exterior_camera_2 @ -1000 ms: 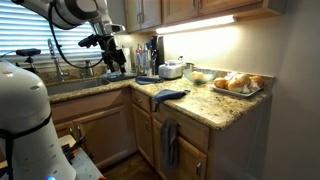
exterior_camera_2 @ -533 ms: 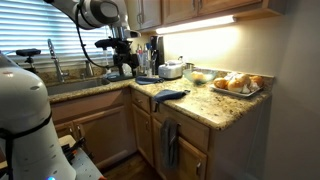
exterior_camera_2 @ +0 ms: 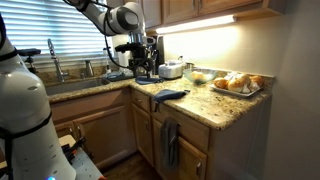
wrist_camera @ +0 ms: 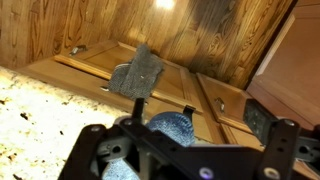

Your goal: Put the towel on the counter on the hook hanging on the top drawer

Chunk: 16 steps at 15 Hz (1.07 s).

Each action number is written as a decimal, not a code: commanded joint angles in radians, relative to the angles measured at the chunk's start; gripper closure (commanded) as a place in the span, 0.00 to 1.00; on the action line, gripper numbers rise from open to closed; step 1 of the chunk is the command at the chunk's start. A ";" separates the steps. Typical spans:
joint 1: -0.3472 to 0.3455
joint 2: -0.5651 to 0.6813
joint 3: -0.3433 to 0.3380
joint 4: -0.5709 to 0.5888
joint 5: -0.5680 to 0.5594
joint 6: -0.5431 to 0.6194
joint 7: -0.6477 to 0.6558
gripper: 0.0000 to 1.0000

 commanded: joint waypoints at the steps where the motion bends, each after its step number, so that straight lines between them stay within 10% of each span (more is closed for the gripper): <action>1: -0.016 0.136 -0.005 0.105 -0.061 0.008 0.028 0.00; 16: -0.026 0.307 -0.042 0.199 -0.102 0.162 -0.042 0.00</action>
